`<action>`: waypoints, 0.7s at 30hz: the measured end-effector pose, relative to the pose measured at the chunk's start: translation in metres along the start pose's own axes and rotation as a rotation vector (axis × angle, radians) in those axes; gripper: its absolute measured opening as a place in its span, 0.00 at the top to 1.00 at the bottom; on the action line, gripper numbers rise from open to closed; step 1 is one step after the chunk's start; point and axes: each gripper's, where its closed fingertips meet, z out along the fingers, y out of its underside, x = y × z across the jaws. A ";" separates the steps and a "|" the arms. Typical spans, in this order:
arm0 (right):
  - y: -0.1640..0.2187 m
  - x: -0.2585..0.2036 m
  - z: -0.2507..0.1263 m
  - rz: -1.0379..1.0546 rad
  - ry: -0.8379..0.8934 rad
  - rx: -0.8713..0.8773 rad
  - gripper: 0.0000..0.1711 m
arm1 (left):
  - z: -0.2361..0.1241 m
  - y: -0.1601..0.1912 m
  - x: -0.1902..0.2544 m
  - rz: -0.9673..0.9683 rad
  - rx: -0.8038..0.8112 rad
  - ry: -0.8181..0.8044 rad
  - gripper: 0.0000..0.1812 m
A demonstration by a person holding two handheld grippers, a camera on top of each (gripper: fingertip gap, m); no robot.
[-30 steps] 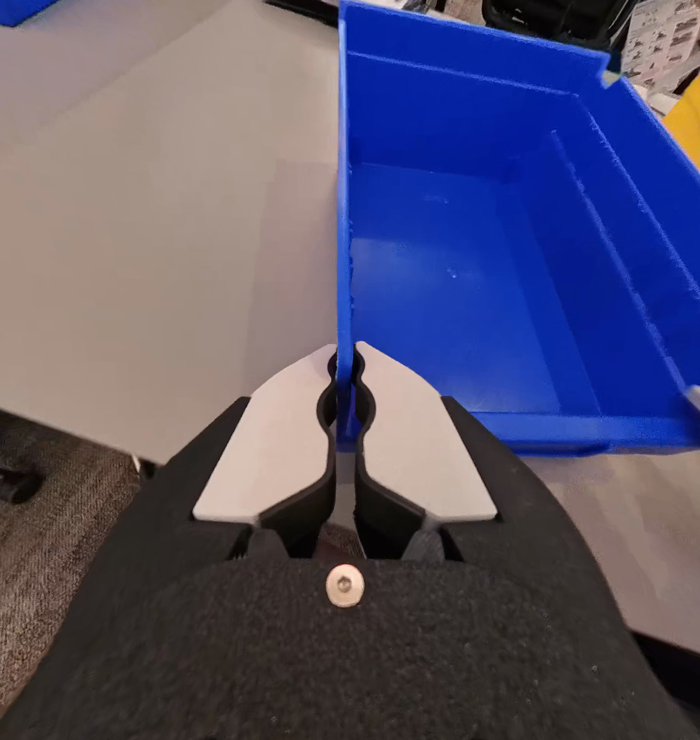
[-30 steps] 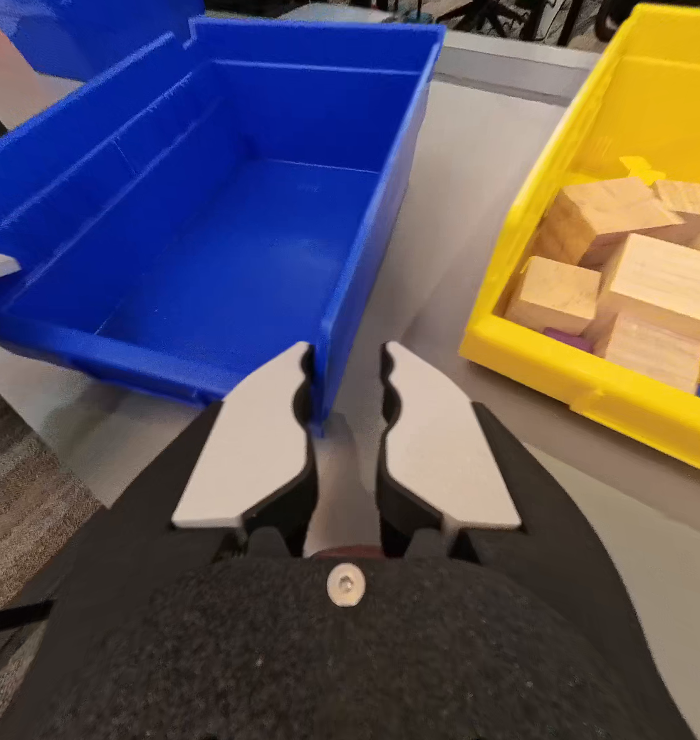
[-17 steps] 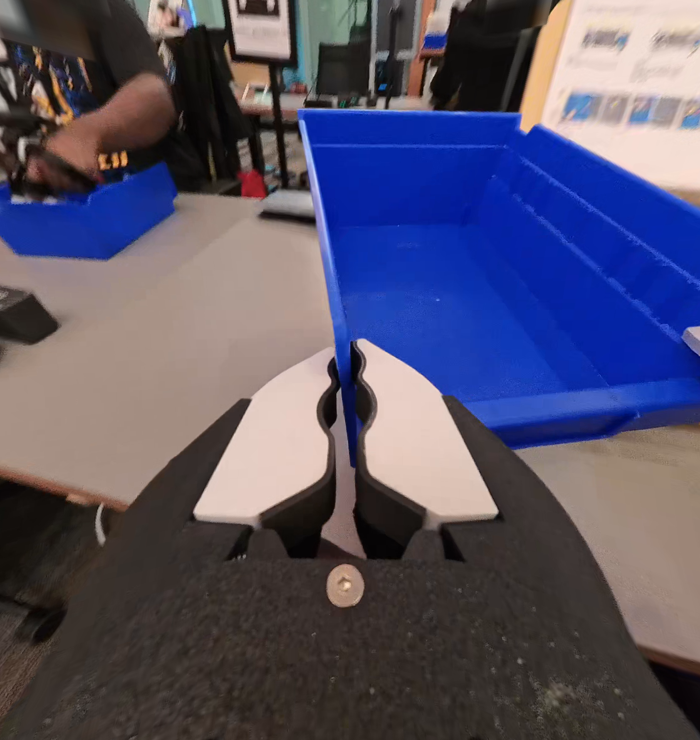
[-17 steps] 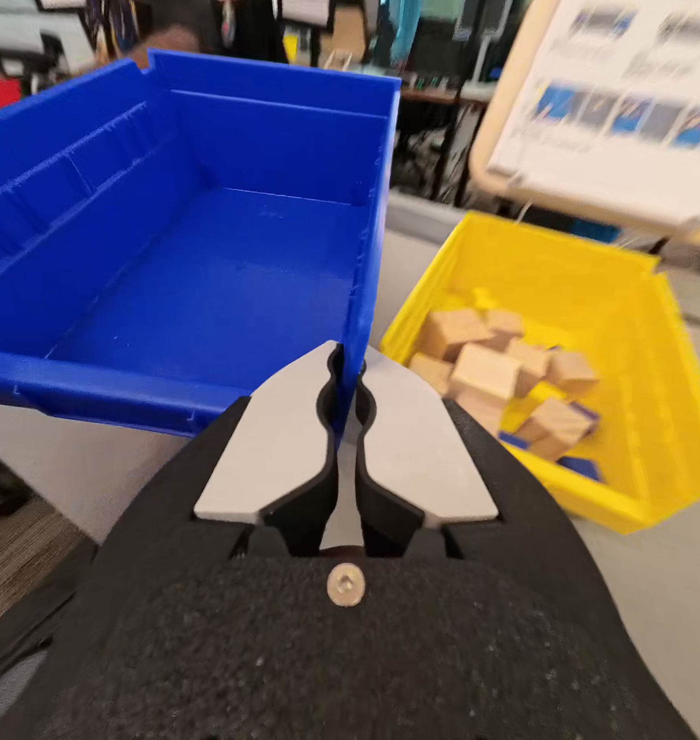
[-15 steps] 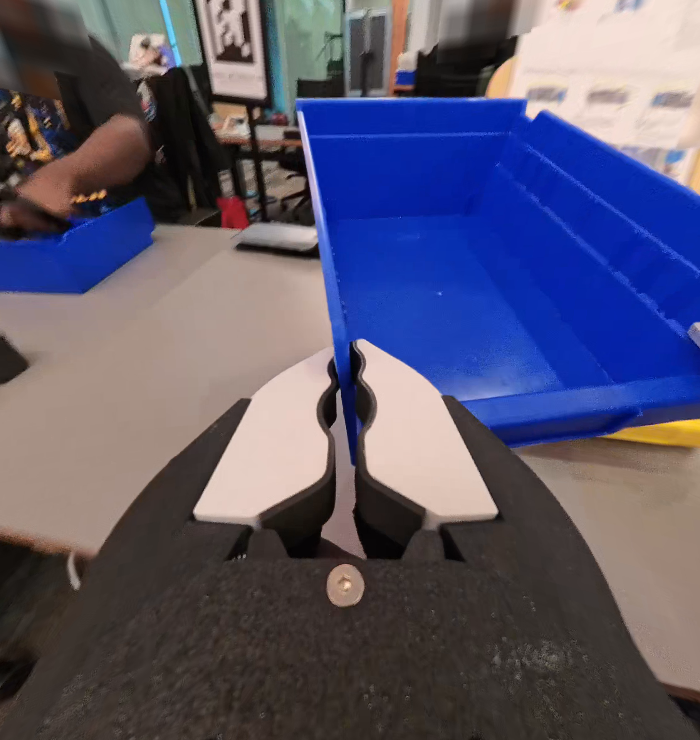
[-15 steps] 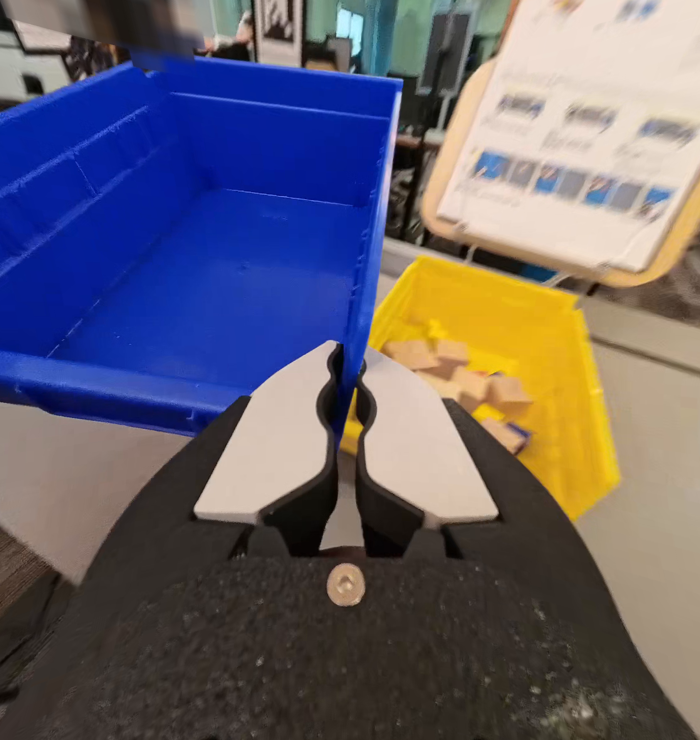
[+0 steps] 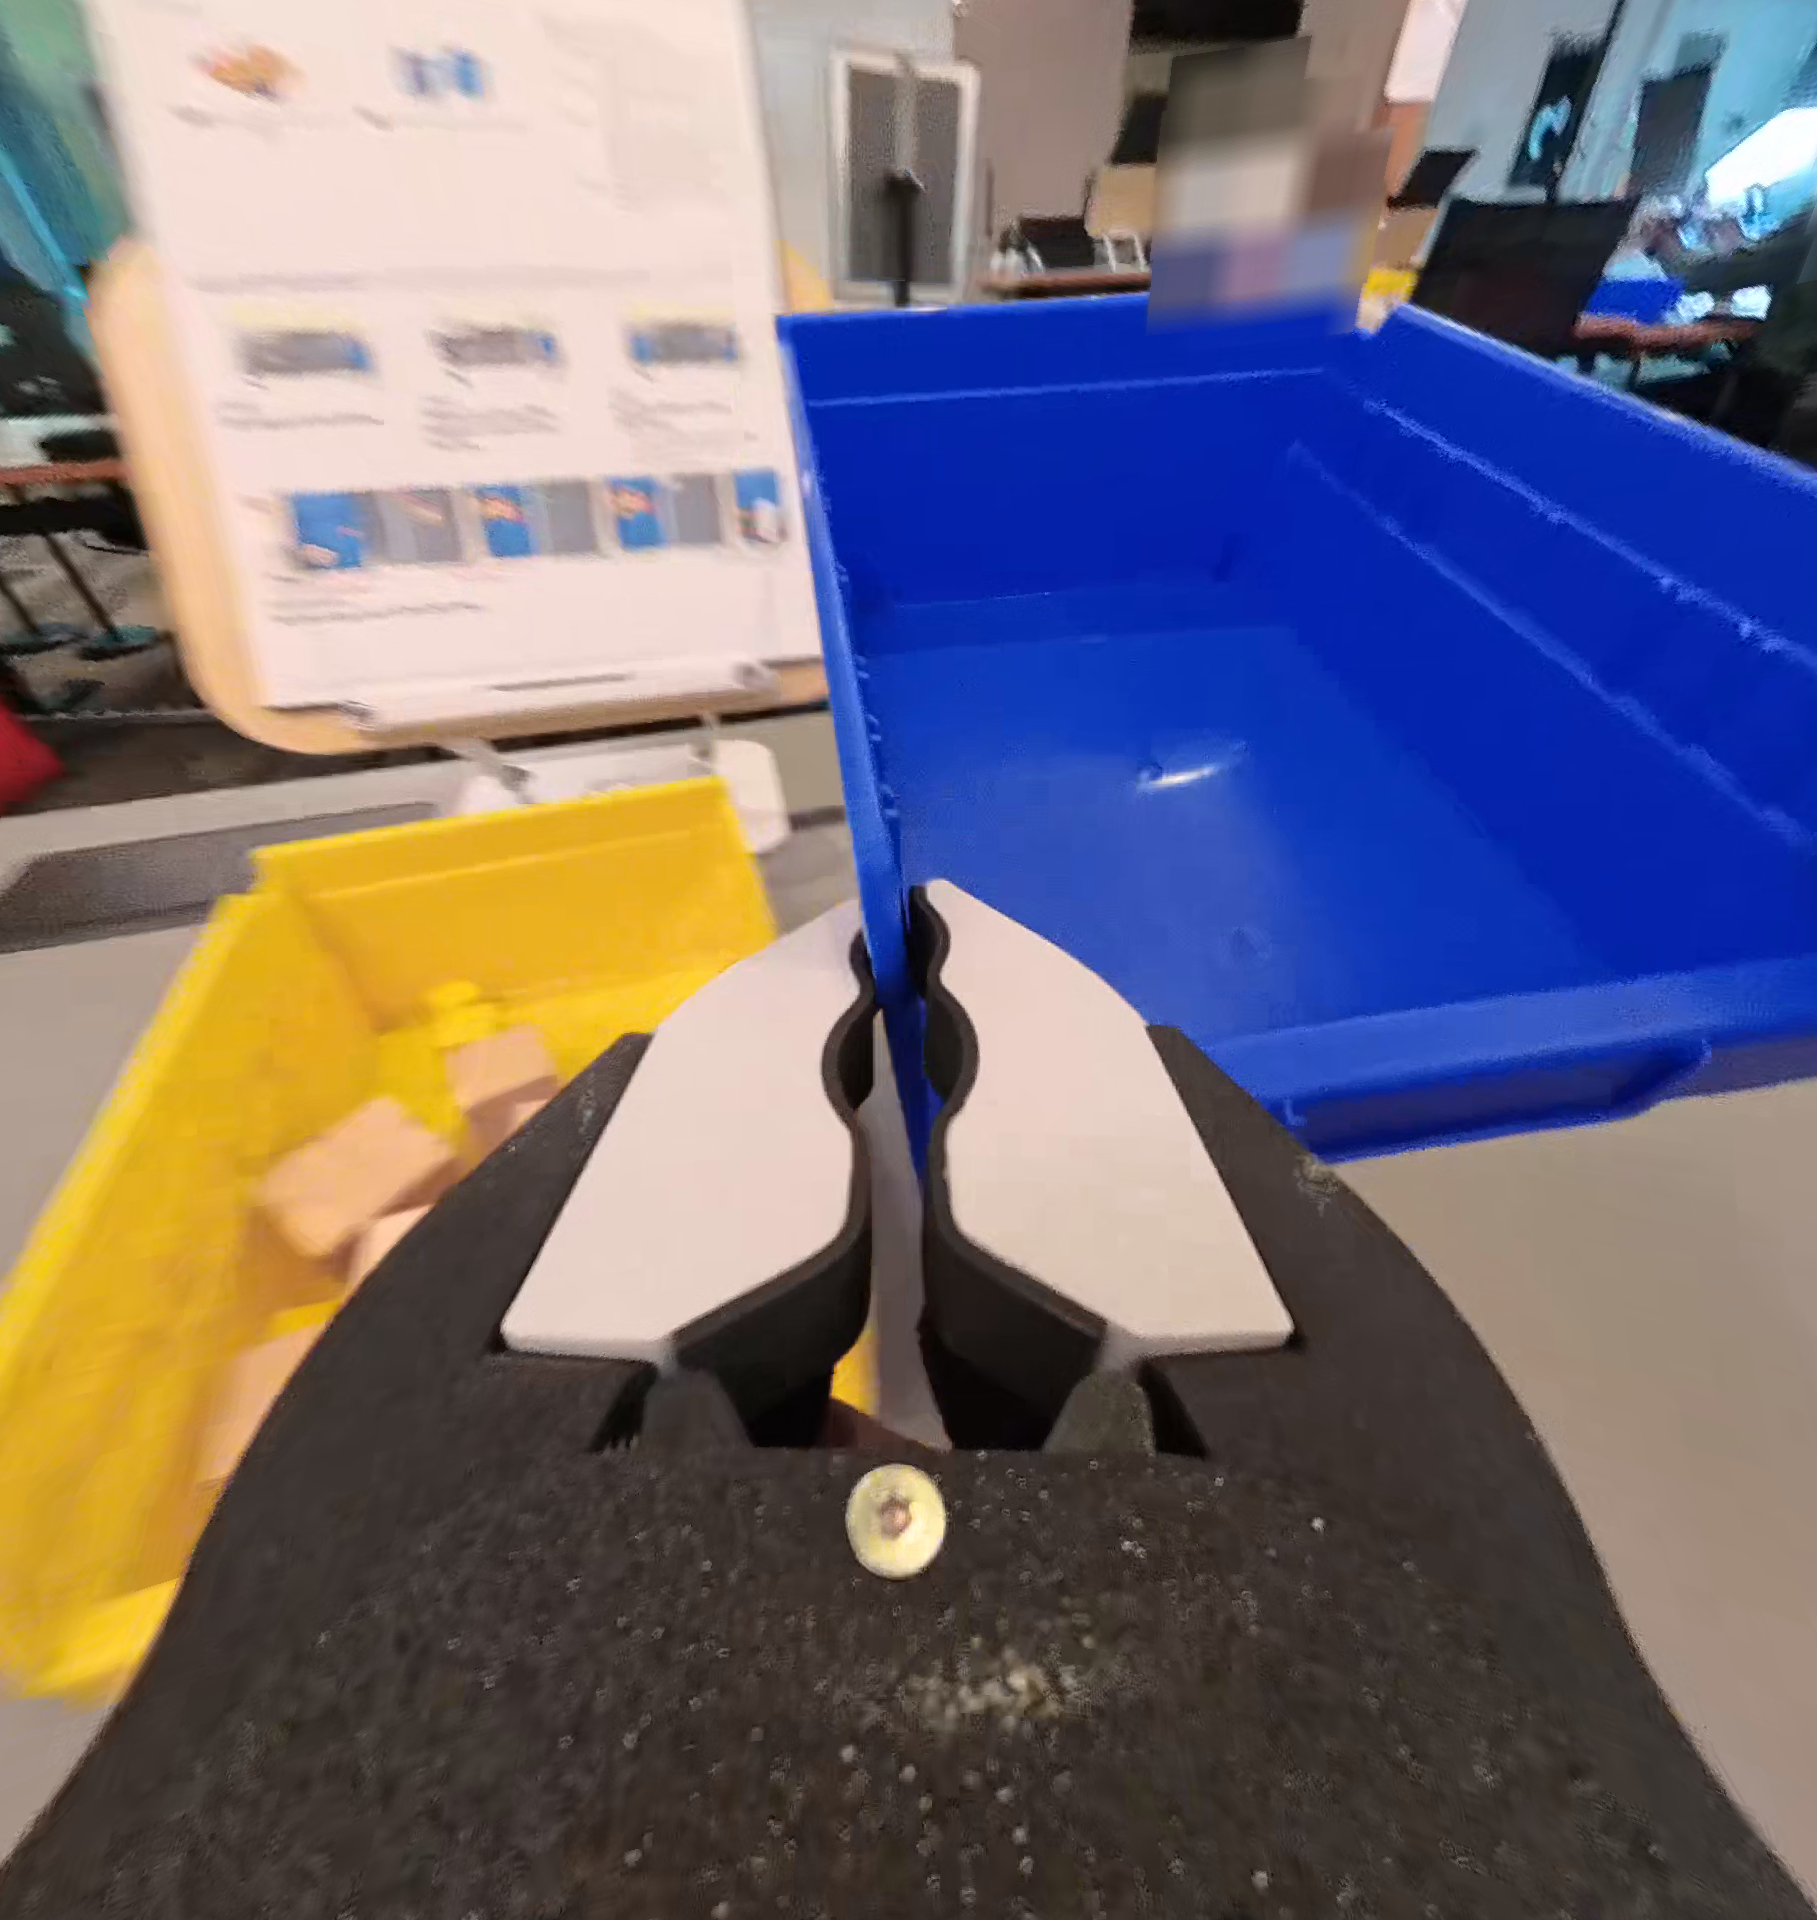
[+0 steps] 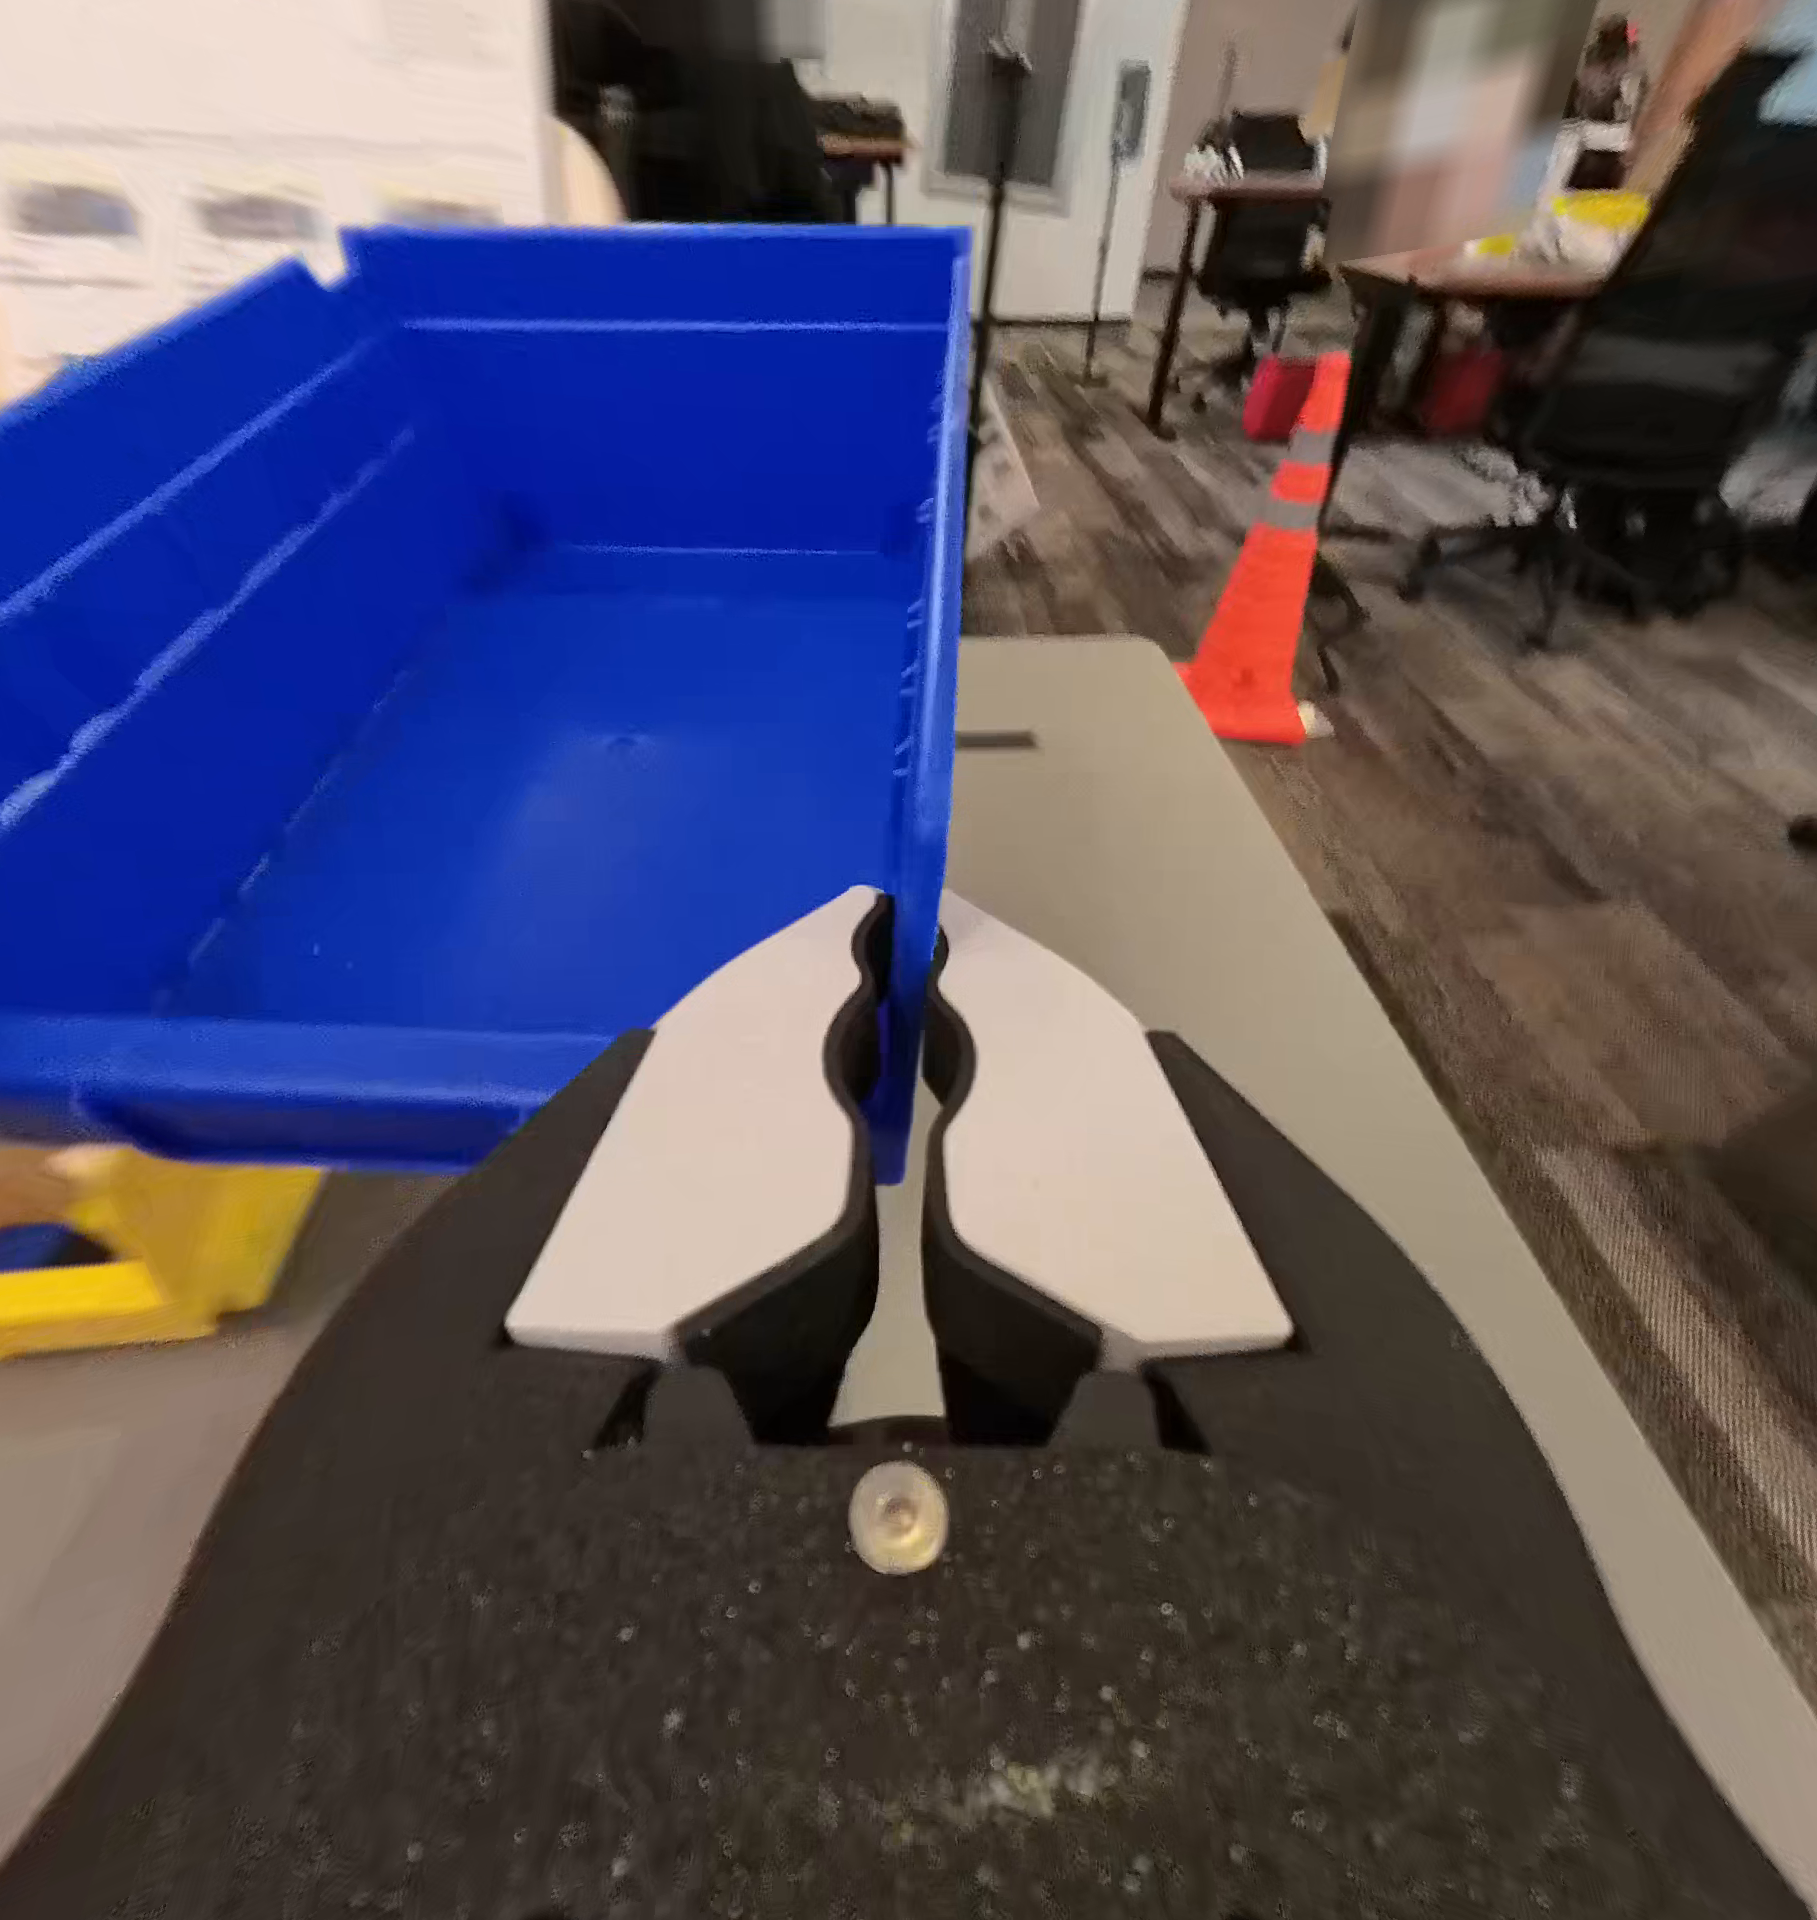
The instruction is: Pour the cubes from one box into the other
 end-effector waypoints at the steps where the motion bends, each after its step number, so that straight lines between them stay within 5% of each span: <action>1: 0.012 0.024 0.009 0.027 0.016 -0.027 0.99 | 0.012 0.013 0.023 0.015 -0.022 0.010 0.98; 9: 0.115 0.107 0.054 0.146 0.029 -0.208 0.99 | 0.064 0.111 0.106 0.019 -0.214 0.047 0.97; 18: 0.140 0.116 0.076 0.225 -0.015 -0.211 0.97 | 0.064 0.135 0.122 0.040 -0.252 0.187 0.93; 21: 0.129 0.121 0.063 0.193 0.055 -0.189 0.92 | 0.046 0.119 0.112 0.000 -0.237 0.291 0.83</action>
